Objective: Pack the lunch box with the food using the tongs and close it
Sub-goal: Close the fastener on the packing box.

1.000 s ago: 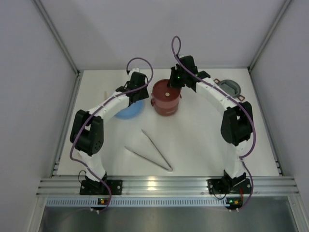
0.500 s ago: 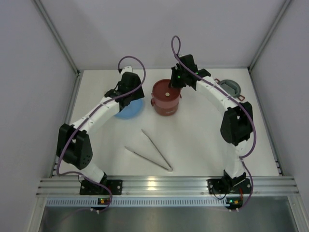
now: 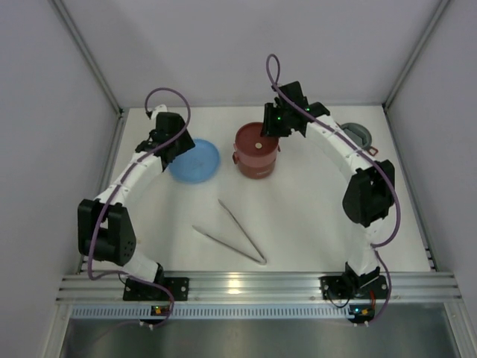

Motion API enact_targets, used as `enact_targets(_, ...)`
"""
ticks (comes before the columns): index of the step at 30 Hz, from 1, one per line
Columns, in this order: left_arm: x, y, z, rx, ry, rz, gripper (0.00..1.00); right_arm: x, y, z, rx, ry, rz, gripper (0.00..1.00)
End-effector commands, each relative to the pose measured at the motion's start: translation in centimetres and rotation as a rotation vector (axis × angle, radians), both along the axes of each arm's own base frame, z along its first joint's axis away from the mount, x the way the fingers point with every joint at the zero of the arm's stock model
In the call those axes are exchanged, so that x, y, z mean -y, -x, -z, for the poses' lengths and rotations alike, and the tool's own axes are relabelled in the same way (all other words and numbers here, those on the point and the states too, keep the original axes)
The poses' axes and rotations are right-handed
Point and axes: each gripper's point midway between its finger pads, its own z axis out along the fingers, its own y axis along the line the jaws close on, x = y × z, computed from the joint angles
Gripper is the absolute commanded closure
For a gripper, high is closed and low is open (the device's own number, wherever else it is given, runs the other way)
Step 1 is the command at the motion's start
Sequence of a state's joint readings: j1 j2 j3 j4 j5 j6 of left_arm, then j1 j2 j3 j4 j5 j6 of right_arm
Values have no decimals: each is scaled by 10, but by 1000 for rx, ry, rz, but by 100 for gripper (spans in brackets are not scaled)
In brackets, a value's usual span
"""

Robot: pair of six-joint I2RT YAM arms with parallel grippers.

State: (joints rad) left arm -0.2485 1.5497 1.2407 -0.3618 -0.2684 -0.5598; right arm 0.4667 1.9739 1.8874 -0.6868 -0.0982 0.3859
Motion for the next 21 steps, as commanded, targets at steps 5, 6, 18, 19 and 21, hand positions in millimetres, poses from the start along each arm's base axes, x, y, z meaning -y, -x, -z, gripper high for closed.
enact_targets(5,-33,-41,11,13,14,-127,31,7,24,-120,208,-94,-16,55)
enact_targets(6,-40,-45,23,-10,6,-149,31,7,28,-121,203,-107,-23,55)
enact_targets(18,-97,-51,61,-82,-5,-302,30,19,86,-137,257,-232,-53,55)
enact_targets(19,-104,-49,60,-80,-25,-326,29,19,90,-136,259,-237,-56,55)
enact_targets(21,-112,-48,59,-75,-31,-343,29,25,97,-129,257,-229,-47,55)
